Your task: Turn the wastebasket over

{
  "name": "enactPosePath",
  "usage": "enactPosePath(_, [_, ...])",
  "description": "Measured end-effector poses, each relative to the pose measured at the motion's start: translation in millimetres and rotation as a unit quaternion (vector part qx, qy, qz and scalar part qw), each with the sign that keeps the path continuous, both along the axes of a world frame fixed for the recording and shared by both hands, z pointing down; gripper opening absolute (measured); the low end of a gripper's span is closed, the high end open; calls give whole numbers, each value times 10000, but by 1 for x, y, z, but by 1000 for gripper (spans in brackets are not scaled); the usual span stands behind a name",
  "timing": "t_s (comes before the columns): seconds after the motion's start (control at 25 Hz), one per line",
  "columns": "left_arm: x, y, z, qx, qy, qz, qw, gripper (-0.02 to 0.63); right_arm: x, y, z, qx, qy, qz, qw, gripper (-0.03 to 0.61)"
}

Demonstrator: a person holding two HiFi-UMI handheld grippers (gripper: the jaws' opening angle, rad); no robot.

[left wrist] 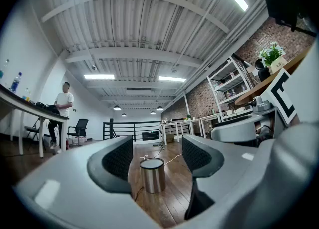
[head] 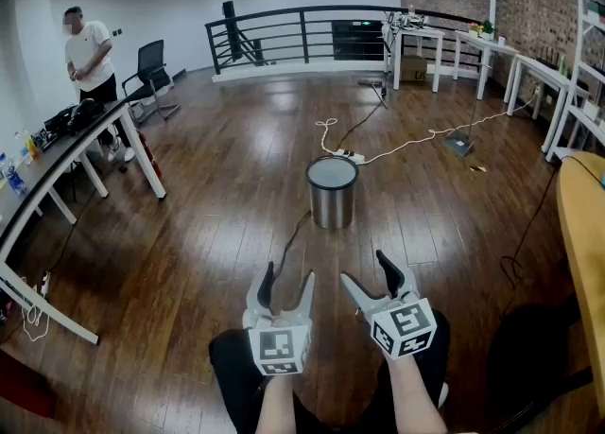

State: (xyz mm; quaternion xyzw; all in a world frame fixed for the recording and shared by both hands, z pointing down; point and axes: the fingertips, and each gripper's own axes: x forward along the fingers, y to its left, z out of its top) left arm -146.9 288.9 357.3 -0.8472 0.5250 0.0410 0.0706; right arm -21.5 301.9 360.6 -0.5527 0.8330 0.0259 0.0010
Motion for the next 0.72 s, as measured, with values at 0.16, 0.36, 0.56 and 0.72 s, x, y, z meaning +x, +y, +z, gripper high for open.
enactPosePath(0.16, [1,-33,-14,91,-35,11,10000,311,-4,-33,-24,165,101,-137,9997,322])
enactPosePath(0.36, [9,-79,-23,223,-63,-60,9997,309,0,-82,-35,369,138,-338,9987,316])
enactPosePath(0.56, [27,-139,-12,115,-104,-9,9999,305,14,-143,-28,333,132,-450,9983,314])
enactPosePath(0.72, [53,-195,-18,127,-44,-13,9999,302,37,-199,-31,414,163,-534,9976,313])
